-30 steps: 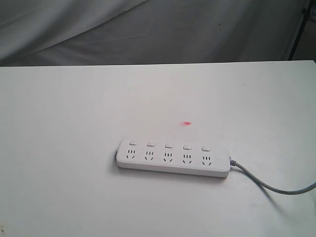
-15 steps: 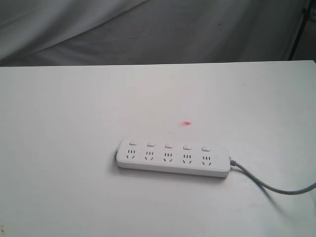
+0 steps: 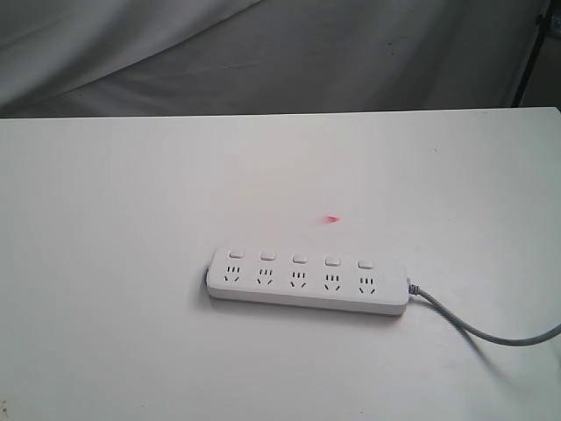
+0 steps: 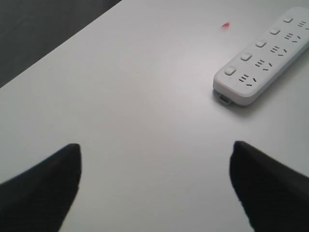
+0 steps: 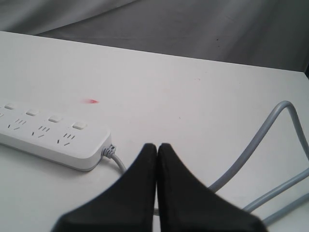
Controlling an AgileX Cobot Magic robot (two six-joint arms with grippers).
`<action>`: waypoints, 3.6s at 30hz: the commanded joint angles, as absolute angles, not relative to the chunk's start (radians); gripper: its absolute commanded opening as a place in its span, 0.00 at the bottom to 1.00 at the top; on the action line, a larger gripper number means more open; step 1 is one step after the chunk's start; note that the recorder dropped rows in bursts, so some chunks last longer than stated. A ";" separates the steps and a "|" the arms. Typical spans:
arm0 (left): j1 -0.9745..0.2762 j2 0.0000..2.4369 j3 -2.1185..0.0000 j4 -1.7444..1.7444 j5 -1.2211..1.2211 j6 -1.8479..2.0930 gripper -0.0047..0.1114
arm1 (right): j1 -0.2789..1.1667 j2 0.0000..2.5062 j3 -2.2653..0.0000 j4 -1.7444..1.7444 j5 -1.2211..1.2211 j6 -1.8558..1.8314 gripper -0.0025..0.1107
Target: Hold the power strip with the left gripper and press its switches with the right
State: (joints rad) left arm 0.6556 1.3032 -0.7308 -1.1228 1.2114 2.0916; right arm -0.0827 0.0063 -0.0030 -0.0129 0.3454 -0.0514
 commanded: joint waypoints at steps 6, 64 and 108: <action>0.658 1.303 -0.738 -1.146 1.221 2.094 0.86 | -0.089 0.000 0.000 -0.008 0.345 -0.049 0.02; 0.011 1.864 -1.076 -0.888 1.050 2.094 0.86 | -0.089 0.000 0.000 -0.008 0.345 -0.049 0.02; -0.187 1.985 -1.076 -1.129 0.859 2.094 0.86 | -0.089 0.000 0.000 -0.008 0.345 -0.049 0.02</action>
